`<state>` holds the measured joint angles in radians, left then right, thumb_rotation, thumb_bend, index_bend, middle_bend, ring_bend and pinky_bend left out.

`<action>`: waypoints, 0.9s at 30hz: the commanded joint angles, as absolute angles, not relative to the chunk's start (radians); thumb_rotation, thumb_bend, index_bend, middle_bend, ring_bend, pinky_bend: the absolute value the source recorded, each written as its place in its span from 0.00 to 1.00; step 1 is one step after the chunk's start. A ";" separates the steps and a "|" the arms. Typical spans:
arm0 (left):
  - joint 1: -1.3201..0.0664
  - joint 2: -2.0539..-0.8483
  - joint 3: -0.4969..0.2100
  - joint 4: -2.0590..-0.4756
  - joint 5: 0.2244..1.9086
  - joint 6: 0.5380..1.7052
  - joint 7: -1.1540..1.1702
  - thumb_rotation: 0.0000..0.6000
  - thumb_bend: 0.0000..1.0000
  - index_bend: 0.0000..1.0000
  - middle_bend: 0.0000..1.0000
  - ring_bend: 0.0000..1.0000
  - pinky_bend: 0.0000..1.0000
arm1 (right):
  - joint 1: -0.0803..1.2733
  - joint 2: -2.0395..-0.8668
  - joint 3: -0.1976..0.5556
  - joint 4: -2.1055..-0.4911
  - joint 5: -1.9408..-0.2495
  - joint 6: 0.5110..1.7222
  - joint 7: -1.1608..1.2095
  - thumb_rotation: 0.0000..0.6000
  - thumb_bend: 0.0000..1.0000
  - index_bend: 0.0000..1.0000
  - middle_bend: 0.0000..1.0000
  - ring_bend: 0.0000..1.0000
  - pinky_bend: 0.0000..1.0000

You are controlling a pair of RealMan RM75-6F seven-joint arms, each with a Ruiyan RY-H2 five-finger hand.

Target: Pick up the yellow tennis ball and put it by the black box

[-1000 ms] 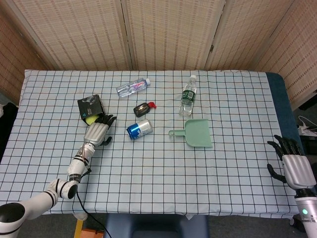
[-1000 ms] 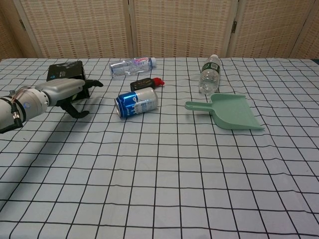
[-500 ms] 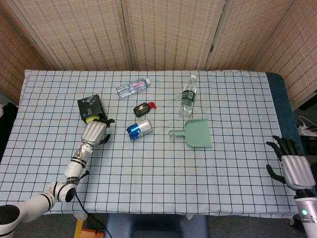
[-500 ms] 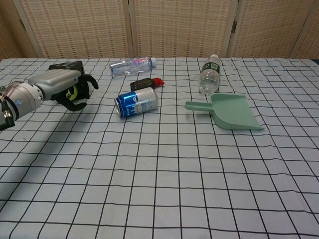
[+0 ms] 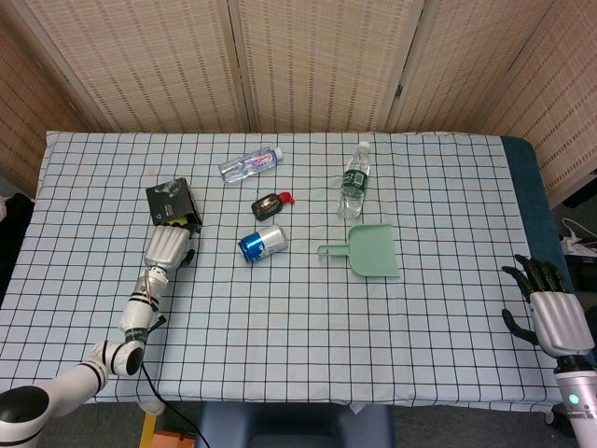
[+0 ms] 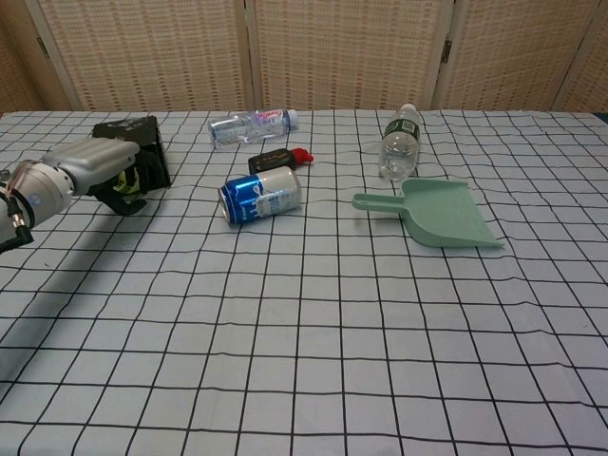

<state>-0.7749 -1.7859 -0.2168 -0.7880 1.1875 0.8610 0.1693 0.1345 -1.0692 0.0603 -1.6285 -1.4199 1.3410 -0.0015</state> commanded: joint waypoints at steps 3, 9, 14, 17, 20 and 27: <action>-0.775 -1.791 -0.209 -0.774 1.193 0.851 0.161 1.00 0.41 0.21 0.19 0.12 0.23 | 0.135 -1.070 0.060 -1.628 -1.420 1.341 -0.001 1.00 0.31 0.18 0.04 0.00 0.01; -0.775 -1.789 -0.209 -0.777 1.194 0.848 0.158 1.00 0.41 0.14 0.10 0.03 0.23 | 0.134 -1.069 0.059 -1.629 -1.423 1.342 0.001 1.00 0.31 0.19 0.04 0.00 0.01; -0.770 -1.778 -0.209 -0.803 1.202 0.864 0.154 1.00 0.41 0.17 0.15 0.06 0.23 | 0.134 -1.068 0.059 -1.631 -1.425 1.344 0.004 1.00 0.31 0.18 0.04 0.00 0.01; -0.763 -1.766 -0.207 -0.826 1.209 0.878 0.150 1.00 0.41 0.19 0.20 0.10 0.23 | 0.133 -1.067 0.058 -1.631 -1.428 1.346 0.006 1.00 0.31 0.19 0.04 0.00 0.01; -0.749 -1.745 -0.198 -0.864 1.229 0.910 0.142 1.00 0.41 0.22 0.27 0.18 0.24 | 0.133 -1.066 0.058 -1.632 -1.431 1.347 0.007 1.00 0.31 0.18 0.04 0.00 0.01; -0.683 -1.667 -0.161 -0.996 1.314 1.052 0.095 1.00 0.41 0.27 0.40 0.33 0.34 | 0.132 -1.063 0.054 -1.638 -1.440 1.351 0.010 1.00 0.31 0.19 0.04 0.00 0.01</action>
<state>-0.7102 -1.6967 -0.1759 -0.9544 1.2830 1.0063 0.1160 0.1321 -1.0633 0.0546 -1.6376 -1.4402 1.3506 0.0099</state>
